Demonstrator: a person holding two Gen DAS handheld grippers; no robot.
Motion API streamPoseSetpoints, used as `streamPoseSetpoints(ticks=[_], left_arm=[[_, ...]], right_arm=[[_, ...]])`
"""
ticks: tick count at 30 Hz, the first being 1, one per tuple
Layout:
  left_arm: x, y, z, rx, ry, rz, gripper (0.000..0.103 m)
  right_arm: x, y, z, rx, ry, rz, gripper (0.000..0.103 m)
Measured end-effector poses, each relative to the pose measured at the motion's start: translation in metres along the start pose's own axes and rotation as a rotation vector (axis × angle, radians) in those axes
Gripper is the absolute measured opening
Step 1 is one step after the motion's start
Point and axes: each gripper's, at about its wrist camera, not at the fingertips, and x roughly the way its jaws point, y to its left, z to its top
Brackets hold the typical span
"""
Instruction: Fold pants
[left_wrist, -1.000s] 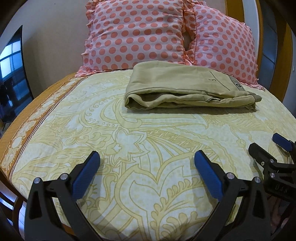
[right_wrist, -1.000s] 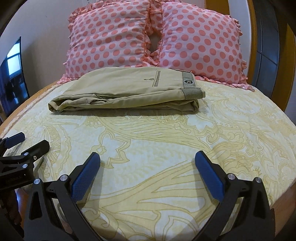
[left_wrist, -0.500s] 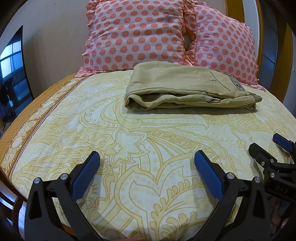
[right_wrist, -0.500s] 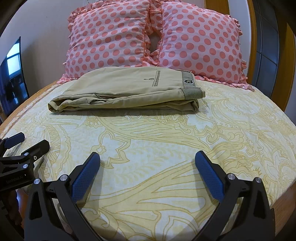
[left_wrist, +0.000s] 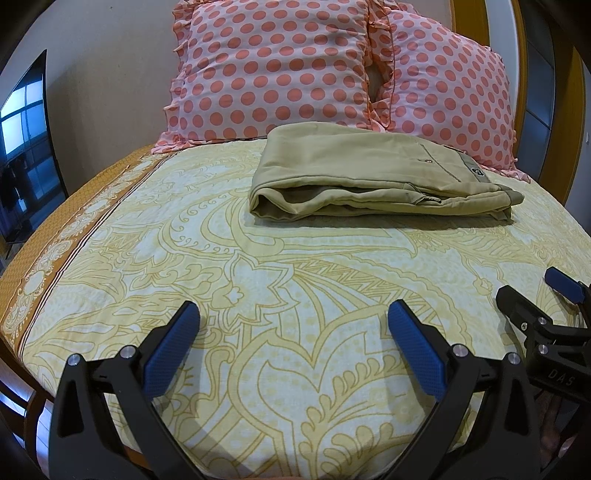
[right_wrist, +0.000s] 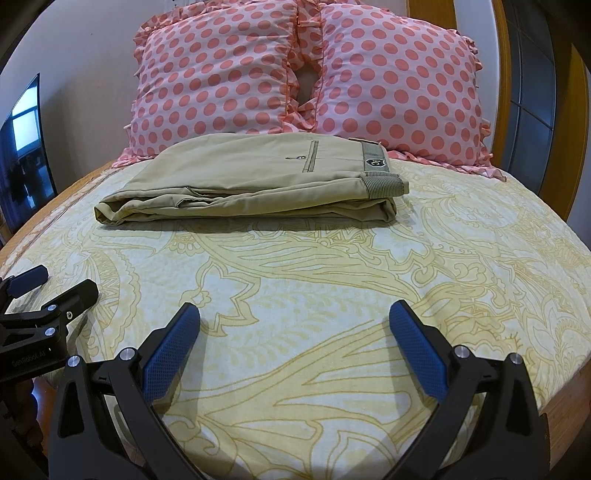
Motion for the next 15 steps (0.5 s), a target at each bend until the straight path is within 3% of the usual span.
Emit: streamPoseSetpoints(ticks=[15], left_arm=[[-0.0006, -0.0024, 0.0016, -0.006, -0.002, 0.006, 0.101]], right_arm=[[0.0008, -0.0024, 0.0003, -0.003, -0.001, 0.004, 0.102]])
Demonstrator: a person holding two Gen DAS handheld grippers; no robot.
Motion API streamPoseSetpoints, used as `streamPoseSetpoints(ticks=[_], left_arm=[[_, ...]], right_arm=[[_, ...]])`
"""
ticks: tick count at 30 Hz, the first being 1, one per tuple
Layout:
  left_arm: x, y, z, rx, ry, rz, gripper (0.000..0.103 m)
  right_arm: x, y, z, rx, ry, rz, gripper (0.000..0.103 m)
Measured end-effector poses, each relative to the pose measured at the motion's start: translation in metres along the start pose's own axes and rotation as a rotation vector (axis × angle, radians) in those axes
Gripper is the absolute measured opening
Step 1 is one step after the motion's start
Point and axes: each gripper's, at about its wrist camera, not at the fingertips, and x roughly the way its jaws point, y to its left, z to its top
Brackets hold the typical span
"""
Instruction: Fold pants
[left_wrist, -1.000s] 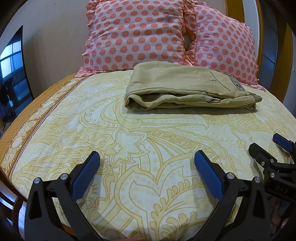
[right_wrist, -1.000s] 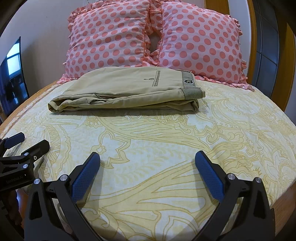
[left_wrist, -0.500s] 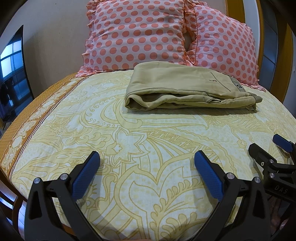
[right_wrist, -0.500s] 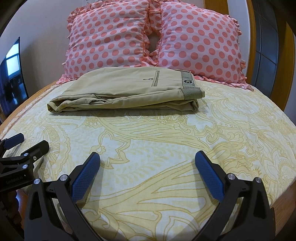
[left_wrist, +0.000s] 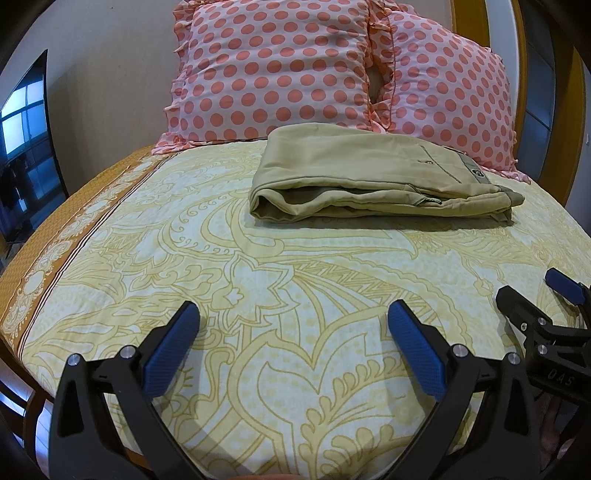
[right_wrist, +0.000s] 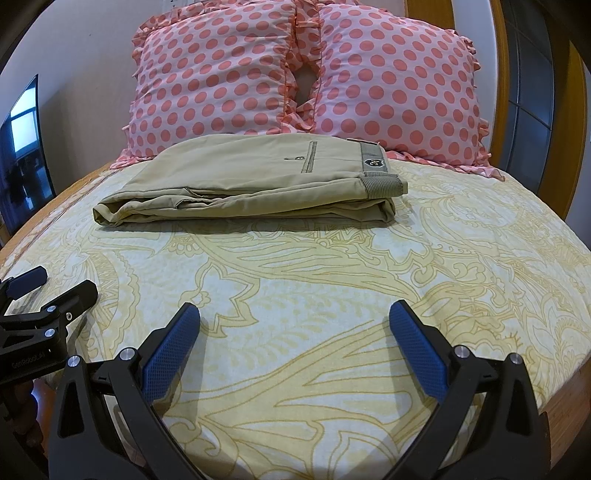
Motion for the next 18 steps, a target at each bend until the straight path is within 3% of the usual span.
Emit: streamPoseSetpoints(ticks=[18], left_arm=[[0.0011, 0.0002, 0.0015, 0.001, -0.006, -0.002, 0.101]], right_arm=[[0.0002, 0.0003, -0.0003, 0.000, -0.001, -0.001, 0.102]])
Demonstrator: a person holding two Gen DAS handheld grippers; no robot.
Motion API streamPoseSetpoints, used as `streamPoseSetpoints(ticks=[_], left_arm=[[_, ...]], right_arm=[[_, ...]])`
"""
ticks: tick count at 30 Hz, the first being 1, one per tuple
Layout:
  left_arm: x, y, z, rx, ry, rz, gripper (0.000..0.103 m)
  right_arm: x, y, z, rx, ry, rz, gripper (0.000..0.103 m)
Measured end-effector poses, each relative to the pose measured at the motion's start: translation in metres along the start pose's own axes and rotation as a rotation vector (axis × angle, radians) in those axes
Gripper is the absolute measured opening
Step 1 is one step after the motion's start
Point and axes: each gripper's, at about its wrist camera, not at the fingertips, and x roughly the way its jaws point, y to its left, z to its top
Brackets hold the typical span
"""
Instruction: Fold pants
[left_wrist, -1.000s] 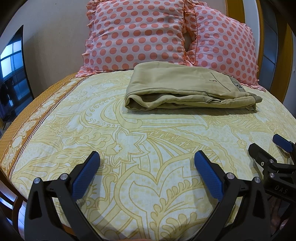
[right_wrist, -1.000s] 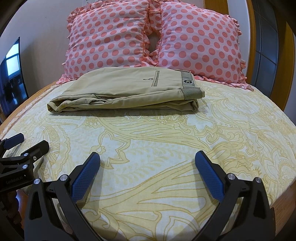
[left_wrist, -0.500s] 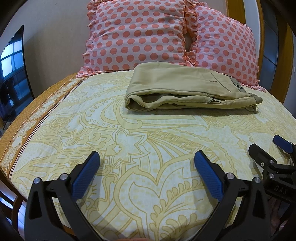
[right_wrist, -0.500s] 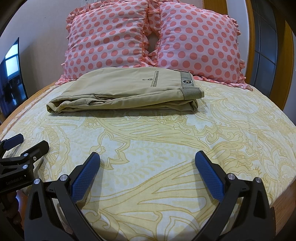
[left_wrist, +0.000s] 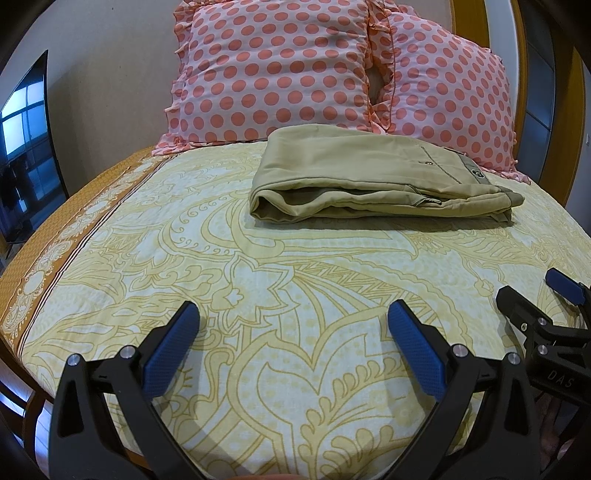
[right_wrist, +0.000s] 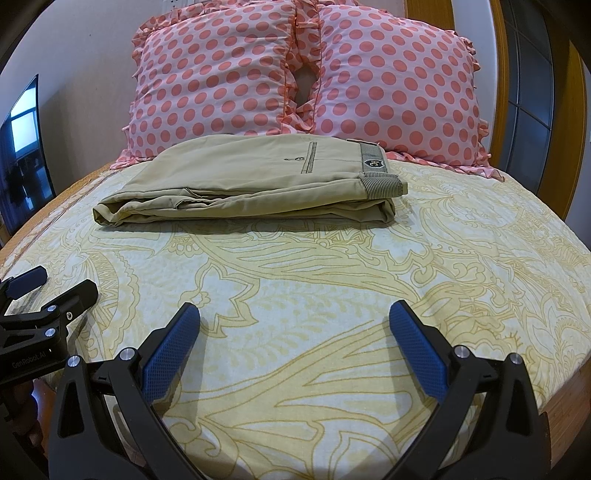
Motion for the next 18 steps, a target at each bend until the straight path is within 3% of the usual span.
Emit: streamPoseSetpoints(ticks=[18], left_arm=[[0.0001, -0.0020, -0.0007, -0.002, 0.000, 0.003, 0.101]], right_arm=[[0.0004, 0.0003, -0.0001, 0.000, -0.001, -0.001, 0.102]])
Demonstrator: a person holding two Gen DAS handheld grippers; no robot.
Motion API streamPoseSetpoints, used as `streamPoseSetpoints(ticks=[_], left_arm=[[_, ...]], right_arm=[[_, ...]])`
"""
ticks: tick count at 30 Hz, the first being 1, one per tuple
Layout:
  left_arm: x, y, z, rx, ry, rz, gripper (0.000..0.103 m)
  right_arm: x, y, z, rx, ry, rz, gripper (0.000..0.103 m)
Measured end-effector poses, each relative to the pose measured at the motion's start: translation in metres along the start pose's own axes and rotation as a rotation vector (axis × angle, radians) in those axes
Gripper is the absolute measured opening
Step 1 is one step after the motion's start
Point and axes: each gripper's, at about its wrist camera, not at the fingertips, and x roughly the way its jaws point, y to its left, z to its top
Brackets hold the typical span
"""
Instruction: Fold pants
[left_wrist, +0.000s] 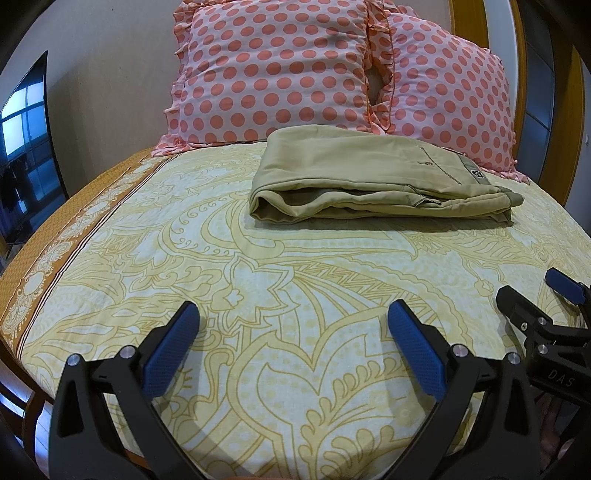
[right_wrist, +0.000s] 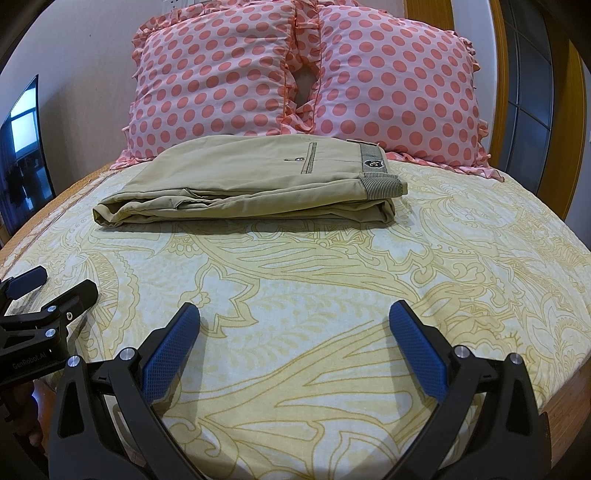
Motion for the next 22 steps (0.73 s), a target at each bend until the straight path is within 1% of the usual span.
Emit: streamPoseSetpoints(ticks=[22], left_arm=[[-0.0006, -0.0035, 0.0008, 0.002, -0.006, 0.001, 0.101]], right_arm=[[0.0001, -0.0002, -0.0002, 0.000, -0.001, 0.000, 0.102]])
